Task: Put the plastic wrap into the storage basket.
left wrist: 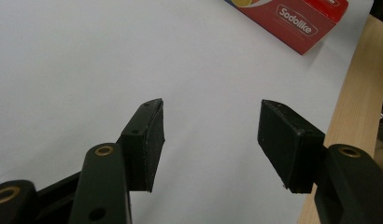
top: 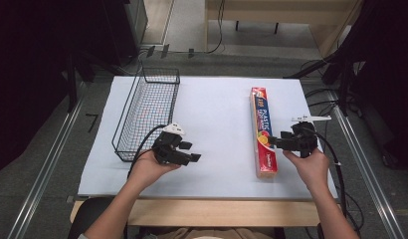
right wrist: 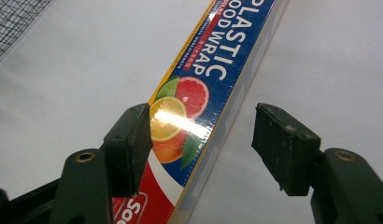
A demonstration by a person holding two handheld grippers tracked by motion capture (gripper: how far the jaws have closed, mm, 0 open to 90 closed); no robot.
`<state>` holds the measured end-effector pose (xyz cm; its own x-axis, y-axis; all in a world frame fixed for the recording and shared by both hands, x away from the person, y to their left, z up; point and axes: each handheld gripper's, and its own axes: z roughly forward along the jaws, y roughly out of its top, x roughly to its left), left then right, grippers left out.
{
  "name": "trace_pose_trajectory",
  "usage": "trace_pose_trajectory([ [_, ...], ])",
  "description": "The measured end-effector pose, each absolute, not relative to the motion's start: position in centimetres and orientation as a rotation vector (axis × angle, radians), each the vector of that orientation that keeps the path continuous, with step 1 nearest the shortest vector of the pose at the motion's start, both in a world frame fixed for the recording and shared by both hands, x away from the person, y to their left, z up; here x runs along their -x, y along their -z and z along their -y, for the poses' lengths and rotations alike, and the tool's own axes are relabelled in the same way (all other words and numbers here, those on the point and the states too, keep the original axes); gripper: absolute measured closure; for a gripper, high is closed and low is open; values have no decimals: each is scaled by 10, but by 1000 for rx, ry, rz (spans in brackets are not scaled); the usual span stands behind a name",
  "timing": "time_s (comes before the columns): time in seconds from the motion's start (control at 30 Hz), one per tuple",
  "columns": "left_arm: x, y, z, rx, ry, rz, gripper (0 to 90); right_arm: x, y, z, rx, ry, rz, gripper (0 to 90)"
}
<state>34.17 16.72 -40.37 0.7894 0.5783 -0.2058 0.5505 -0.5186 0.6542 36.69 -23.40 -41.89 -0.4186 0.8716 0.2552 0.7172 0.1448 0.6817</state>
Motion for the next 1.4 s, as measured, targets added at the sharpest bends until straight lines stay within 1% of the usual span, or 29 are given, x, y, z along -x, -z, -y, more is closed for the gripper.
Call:
trace_pose_trajectory([
  [0.1, -342, 403, -167, -2240, -58, -834, 397, -367, 419, 233, -1562, -1127, -2220, 383],
  [0.6, -342, 404, -168, -2242, -67, -841, 379, -367, 421, 233, -1544, -1090, -2239, 367],
  [0.8, -340, 402, -166, -2246, -74, -834, 374, -378, 420, 227, -1571, -1052, -2243, 358],
  [0.9, -338, 400, -164, -2243, -83, -828, 371, -389, 416, 223, -1617, -1031, -2242, 326],
  [1.0, -339, 400, -164, -2239, -78, -828, 380, -400, 414, 217, -1645, -989, -2276, 311],
  [1.13, -337, 400, -165, -2249, -87, -812, 388, -410, 413, 211, -1673, -943, -2261, 252],
  [1.4, -338, 402, -166, -2241, -84, -825, 383, -429, 417, 199, -1692, -877, -2252, 202],
])
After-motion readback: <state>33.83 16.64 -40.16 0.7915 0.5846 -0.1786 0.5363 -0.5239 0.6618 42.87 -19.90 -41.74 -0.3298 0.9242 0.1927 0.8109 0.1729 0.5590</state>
